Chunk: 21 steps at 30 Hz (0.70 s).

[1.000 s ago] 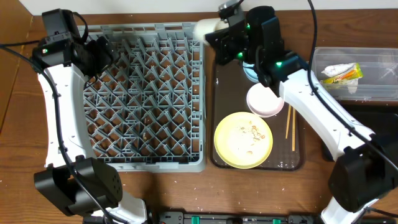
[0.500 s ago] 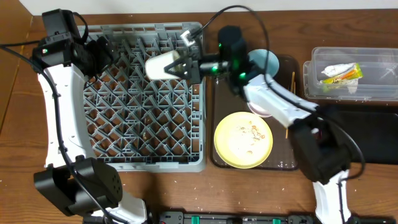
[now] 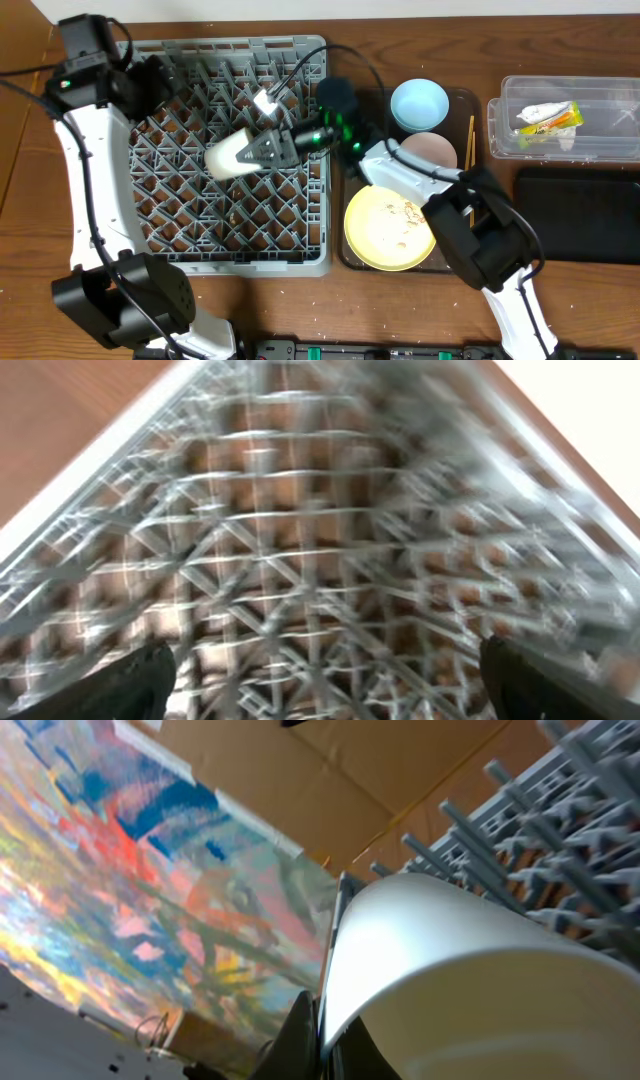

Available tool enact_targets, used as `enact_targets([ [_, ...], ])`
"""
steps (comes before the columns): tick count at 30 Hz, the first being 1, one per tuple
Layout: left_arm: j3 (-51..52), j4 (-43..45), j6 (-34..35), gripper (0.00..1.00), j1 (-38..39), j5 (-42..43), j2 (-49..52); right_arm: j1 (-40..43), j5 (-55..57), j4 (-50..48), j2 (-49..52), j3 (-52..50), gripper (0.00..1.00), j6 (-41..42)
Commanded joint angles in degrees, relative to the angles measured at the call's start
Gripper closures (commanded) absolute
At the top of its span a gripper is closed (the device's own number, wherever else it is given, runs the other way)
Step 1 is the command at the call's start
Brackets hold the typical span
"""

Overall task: Sort waste into correct bins and load items into the dishwasher
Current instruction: 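Lift the white cup and move it left over the dish rack, then lower the cup into the rack and adjust its position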

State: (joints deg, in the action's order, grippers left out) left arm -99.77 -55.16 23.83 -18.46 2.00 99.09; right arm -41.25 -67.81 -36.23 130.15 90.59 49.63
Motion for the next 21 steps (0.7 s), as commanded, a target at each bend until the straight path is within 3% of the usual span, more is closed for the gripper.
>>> enact_targets([
  [1,0.2,-4.4,13.1,0.02,-7.3,-10.4,-1.4,-3.0,-1.5,-0.5,2.0,0.9,0.99,-1.5],
  [9,0.2,-8.0,15.9,0.02,-18.6,-10.0,-1.4,-5.0,-1.9,-0.5,3.2,1.6,0.99,-1.5],
  [21,0.2,-8.0,15.9,0.02,-21.2,-10.0,-1.4,-11.1,-6.3,-0.4,8.9,6.7,0.99,-1.4],
])
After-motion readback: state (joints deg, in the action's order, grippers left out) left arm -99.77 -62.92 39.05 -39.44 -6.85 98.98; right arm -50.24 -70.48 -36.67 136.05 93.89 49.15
